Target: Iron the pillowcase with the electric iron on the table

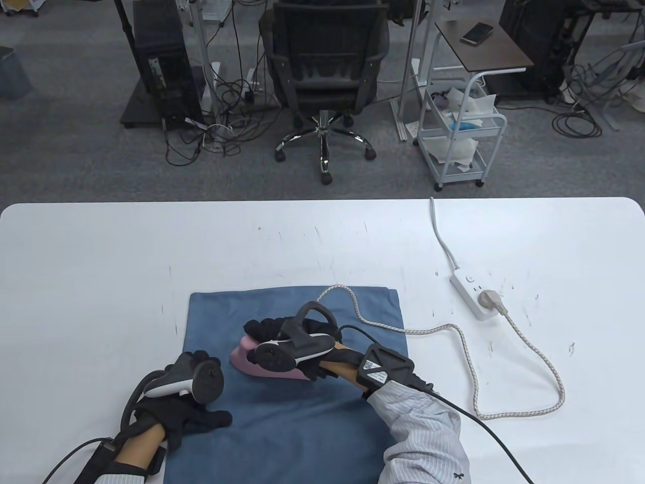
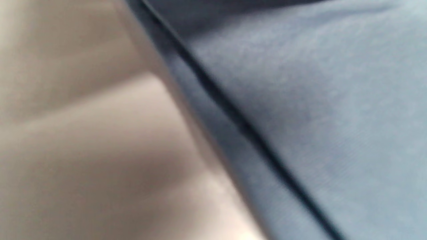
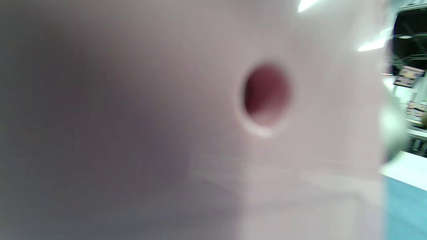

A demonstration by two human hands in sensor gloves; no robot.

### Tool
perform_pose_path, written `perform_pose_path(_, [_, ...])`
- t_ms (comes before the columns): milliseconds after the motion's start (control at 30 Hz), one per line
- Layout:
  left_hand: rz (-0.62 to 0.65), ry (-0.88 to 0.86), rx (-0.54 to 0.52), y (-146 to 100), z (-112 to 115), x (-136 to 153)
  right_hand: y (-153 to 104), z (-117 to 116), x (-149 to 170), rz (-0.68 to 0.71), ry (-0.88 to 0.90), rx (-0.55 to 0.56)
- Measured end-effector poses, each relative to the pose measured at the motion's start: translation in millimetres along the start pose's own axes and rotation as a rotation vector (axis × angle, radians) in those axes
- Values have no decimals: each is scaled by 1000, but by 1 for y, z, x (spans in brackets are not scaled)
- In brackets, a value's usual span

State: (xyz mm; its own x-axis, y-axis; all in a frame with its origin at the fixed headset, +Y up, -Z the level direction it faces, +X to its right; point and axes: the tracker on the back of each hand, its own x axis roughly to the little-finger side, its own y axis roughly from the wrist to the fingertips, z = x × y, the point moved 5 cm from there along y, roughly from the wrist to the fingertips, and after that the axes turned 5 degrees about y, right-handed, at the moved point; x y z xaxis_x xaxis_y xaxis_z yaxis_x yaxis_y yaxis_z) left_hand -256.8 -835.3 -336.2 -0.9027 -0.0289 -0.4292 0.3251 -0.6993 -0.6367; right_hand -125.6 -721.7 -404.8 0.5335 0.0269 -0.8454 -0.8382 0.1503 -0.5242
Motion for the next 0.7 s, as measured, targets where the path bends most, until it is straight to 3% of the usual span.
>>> perform_pose_path(133, [0, -2, -2, 0, 0, 0, 16, -6, 35, -166, -105, -5])
perform_pose_path(233, [0, -3, -1, 0, 0, 0, 20, -5, 48, -209, -82, -14])
perform_pose_path(467, [2, -4, -1, 0, 0, 0, 10, -1, 0, 6, 51, -48])
perform_pose_path(567, [2, -5, -7, 0, 0, 0, 17, -3, -5, 8, 52, -25])
perform_pose_path(700, [2, -4, -5, 1, 0, 0, 35, -7, 16, -115, -8, -7])
